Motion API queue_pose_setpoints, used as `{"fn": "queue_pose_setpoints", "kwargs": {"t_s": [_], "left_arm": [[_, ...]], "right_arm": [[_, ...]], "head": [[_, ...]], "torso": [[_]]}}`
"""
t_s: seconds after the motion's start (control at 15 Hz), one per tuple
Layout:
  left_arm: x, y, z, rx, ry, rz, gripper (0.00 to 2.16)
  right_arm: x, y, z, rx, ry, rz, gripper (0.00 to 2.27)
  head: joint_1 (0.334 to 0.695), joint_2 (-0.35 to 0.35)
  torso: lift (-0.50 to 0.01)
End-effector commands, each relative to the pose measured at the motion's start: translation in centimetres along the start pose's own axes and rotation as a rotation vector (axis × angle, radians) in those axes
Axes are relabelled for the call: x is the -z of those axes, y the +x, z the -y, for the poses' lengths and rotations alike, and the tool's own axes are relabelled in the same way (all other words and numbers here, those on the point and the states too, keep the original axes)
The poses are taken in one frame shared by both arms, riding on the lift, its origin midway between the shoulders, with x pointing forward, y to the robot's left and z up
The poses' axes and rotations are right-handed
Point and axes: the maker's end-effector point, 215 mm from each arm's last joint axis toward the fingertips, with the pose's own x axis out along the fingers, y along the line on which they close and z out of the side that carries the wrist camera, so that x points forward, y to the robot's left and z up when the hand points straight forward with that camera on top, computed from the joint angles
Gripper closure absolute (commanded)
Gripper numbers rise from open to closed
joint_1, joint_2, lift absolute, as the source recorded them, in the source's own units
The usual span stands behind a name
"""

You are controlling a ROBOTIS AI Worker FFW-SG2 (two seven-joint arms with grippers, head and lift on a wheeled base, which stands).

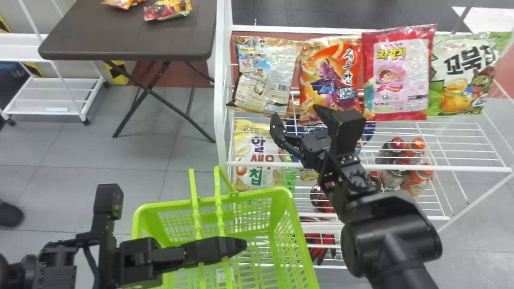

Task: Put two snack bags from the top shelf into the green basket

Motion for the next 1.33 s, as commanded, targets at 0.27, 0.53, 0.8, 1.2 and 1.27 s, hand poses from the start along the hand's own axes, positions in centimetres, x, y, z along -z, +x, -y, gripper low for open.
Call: {"fn": "queue_pose_setpoints", "kwargs": {"t_s": [0.27,0.53,0.8,1.2,1.27], "left_arm": [[-0.2,0.6,0.5,0.008,0.016,-0.028,2.14],[-0.7,1.5,0.7,0.013,0.027,-0.055,2.14],[-0.6,1.5,0.7,0.013,0.026,-0.057,2.14],[-0.5,1.5,0.7,0.013,0.024,-0.058,2.14],[-0.4,1.5,0.6,0.011,0.023,-0.059,2.14]], "right_arm": [[-1.0,5.8,-0.7,-0.048,-0.067,-0.031,0.06],[0.7,7.7,-0.2,-0.061,-0.140,-0.093,0.06],[0.0,9.5,-0.8,-0.097,-0.188,-0.101,0.06],[0.1,10.3,-1.1,-0.133,-0.238,-0.119,1.61],[0.3,10.2,-1.2,-0.134,-0.239,-0.121,1.80]], "head": [[0.695,0.034],[0.695,0.038],[0.695,0.036],[0.695,0.051],[0.695,0.051]], "torso": [[-0.001],[-0.001],[-0.001],[-0.001],[-0.001]]}}
